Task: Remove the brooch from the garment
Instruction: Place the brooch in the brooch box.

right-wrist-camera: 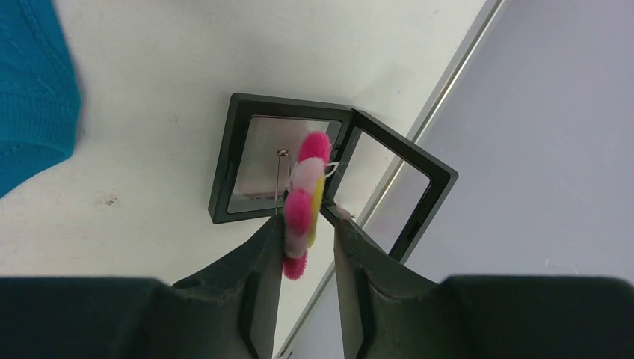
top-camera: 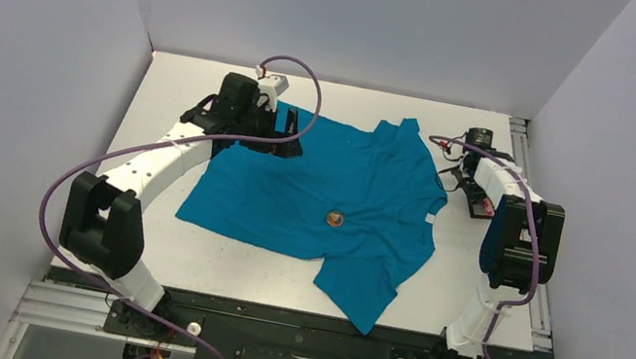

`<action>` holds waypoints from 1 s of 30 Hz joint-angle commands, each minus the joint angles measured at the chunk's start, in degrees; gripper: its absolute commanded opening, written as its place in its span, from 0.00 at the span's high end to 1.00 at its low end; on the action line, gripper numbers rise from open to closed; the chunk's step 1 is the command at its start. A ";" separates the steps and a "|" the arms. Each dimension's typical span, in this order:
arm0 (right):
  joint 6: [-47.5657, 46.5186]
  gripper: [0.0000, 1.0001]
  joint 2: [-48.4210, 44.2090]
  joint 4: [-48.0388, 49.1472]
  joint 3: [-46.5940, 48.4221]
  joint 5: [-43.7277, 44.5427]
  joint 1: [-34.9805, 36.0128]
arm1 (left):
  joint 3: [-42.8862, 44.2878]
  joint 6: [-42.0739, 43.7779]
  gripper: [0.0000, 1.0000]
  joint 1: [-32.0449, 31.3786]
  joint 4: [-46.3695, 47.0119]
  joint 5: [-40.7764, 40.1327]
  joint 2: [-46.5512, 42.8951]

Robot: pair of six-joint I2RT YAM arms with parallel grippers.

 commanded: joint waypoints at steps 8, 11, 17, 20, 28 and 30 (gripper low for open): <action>1.10 0.58 -3.97 -4.16 1.54 -4.74 0.21 | 1.87 2.79 0.04 0.26 0.98 4.45 -0.50; 0.95 0.55 -4.47 -6.09 2.50 -6.71 0.26 | 1.41 4.36 0.04 0.26 1.10 7.35 -0.64; 1.13 0.48 -5.35 -9.76 4.75 -12.01 -0.28 | 0.58 8.34 0.04 0.26 1.19 12.72 -0.47; 1.70 0.47 -6.47 -12.22 6.52 -14.97 -0.52 | -0.69 10.29 0.04 0.26 1.78 14.49 -0.94; 10.24 0.44 -10.89 -21.40 13.31 -34.11 -0.23 | -7.06 27.73 0.02 -2.87 5.66 22.23 -3.63; 13.34 0.43 -12.60 -21.42 12.82 -40.22 0.47 | -7.24 38.06 0.05 -6.30 2.89 20.35 -2.88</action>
